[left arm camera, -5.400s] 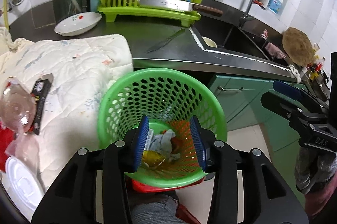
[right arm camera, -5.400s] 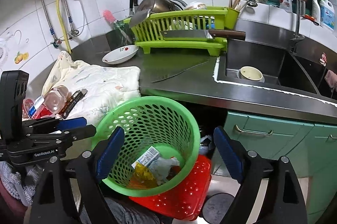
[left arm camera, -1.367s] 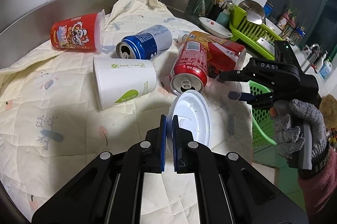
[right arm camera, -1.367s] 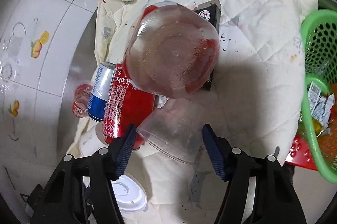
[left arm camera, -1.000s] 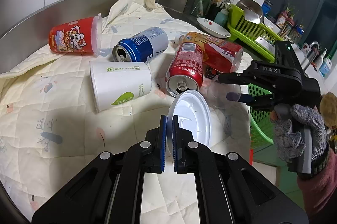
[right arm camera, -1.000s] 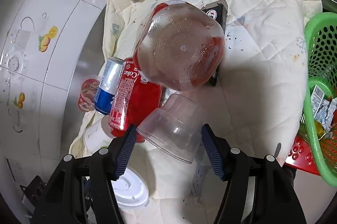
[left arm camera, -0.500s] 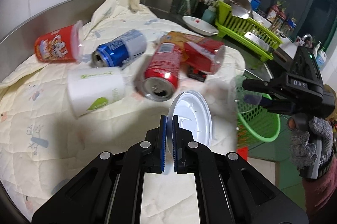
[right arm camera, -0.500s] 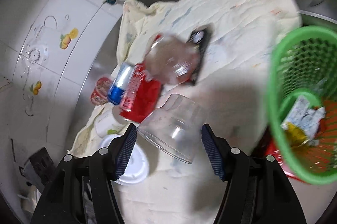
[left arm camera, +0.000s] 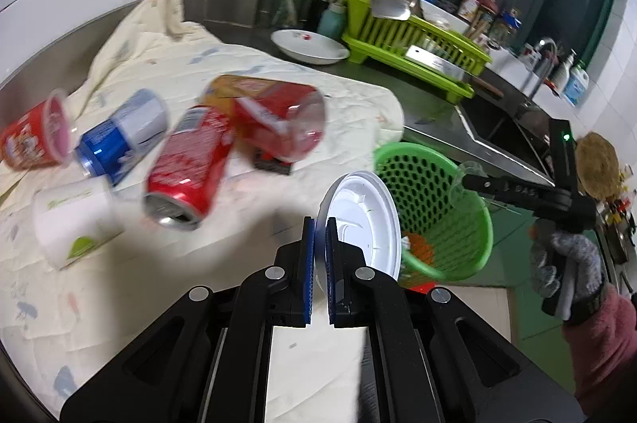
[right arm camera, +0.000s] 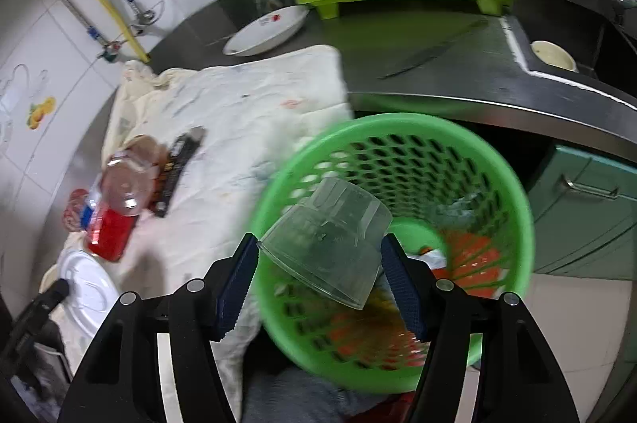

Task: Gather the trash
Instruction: 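Carry the lid and clear cup over the green basket and open both tools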

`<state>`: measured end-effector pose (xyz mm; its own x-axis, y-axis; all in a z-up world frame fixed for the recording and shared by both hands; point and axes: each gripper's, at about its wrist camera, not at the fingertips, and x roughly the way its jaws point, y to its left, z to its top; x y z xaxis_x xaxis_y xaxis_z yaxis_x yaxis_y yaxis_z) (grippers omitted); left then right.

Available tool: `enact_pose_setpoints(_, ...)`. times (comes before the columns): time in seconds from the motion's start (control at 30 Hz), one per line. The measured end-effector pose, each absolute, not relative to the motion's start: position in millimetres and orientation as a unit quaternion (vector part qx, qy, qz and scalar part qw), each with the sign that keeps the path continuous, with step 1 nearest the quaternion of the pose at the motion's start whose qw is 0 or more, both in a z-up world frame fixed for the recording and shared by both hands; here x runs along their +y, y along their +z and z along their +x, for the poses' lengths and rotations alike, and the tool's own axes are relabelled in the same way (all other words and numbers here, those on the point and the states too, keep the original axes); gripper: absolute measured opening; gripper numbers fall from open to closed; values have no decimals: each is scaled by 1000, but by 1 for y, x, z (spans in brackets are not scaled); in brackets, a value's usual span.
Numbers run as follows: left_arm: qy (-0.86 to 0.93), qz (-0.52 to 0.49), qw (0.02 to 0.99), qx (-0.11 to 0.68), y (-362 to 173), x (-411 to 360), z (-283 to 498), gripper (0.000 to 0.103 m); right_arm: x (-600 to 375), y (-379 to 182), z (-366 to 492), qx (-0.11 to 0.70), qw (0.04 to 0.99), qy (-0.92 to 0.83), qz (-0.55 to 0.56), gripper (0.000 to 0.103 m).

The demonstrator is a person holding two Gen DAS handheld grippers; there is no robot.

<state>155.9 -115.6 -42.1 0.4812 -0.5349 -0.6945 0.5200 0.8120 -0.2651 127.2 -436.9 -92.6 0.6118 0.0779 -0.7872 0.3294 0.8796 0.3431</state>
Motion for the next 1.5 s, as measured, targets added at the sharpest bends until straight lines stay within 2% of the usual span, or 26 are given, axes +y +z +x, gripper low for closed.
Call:
enact_pose_setpoints(0.2,-327,6,853,406,-38,-159,160,4,-459,-107,123,435,871,-106,201,62)
enact_pose_setpoints(0.37,-343,20,845,410,-37,-196,163,4,-474,-111,116,427,871,-109,215,65)
enact_pose_setpoints(0.77,-375,57,816,436,-66,-287,163,4,-495,-88,77,382,888,-109,231,70)
enact_pose_setpoints(1.27,-382,64,797,463,-93,-335,165,8,-513,-85,44,356,892,-124,249,71)
enact_pose_setpoints(1.3,-382,65,797,463,-93,-335,164,15,-512,-86,44,357,892,-123,249,71)
enact_pose_setpoints(1.33,-380,67,797,464,-93,-336,164,29,-511,-86,44,359,891,-122,249,71)
enact_pose_setpoints(1.37,-380,64,798,463,-93,-334,163,33,-510,-87,44,359,891,-123,248,71)
enact_pose_setpoints(1.5,-380,55,805,453,-85,-325,161,34,-506,-85,44,360,892,-119,247,71)
